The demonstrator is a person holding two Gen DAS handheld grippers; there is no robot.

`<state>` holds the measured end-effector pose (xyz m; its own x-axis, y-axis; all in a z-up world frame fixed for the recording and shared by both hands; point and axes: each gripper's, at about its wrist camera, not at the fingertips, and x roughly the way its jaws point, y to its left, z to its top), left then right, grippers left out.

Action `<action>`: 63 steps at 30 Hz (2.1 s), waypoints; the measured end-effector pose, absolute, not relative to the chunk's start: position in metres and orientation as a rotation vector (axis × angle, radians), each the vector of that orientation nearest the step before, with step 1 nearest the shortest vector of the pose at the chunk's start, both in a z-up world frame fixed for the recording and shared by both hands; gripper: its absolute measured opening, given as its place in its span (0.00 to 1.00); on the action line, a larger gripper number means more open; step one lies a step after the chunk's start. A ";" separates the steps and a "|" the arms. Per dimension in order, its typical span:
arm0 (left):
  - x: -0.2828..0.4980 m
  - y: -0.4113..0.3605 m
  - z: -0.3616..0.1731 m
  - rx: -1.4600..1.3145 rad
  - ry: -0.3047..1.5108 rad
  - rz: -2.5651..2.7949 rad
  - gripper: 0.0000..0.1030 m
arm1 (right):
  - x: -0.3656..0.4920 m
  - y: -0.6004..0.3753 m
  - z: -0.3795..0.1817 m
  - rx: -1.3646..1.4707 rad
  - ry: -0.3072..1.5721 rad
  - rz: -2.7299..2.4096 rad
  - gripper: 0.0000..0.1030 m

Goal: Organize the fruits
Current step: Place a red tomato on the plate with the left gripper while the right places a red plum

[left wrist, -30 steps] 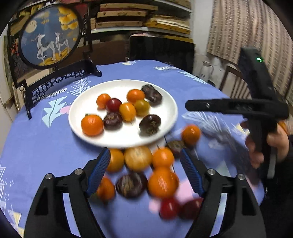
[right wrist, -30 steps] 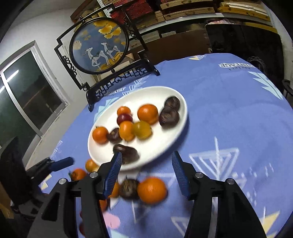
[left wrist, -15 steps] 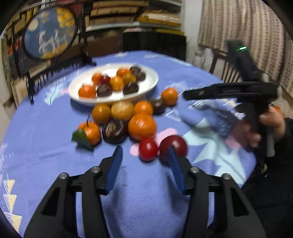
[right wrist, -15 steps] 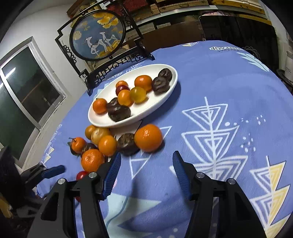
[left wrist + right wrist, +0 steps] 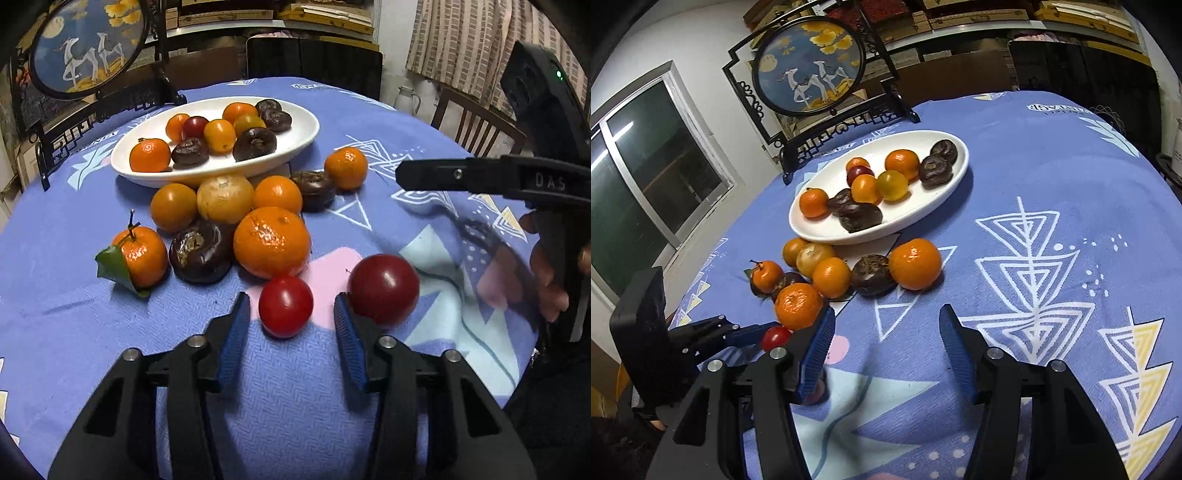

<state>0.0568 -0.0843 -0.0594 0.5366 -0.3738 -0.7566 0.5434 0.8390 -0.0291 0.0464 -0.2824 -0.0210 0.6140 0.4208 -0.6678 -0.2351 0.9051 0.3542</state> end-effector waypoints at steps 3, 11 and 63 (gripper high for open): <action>0.057 -0.073 -0.058 0.167 0.842 -0.549 0.26 | 0.041 -0.275 -0.018 0.208 0.830 0.419 0.57; 0.050 -0.037 -0.037 0.074 0.785 -0.506 0.26 | 0.017 -0.217 -0.017 0.020 0.852 0.629 0.57; 0.107 -0.008 -0.029 0.102 0.838 -0.406 0.63 | 0.090 -0.305 -0.020 0.272 0.809 0.328 0.57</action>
<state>0.1066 -0.0084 -0.0294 0.5973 -0.3094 -0.7399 0.3888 0.9187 -0.0703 0.0896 -0.3047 -0.0199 0.6446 0.3867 -0.6595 -0.1816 0.9154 0.3592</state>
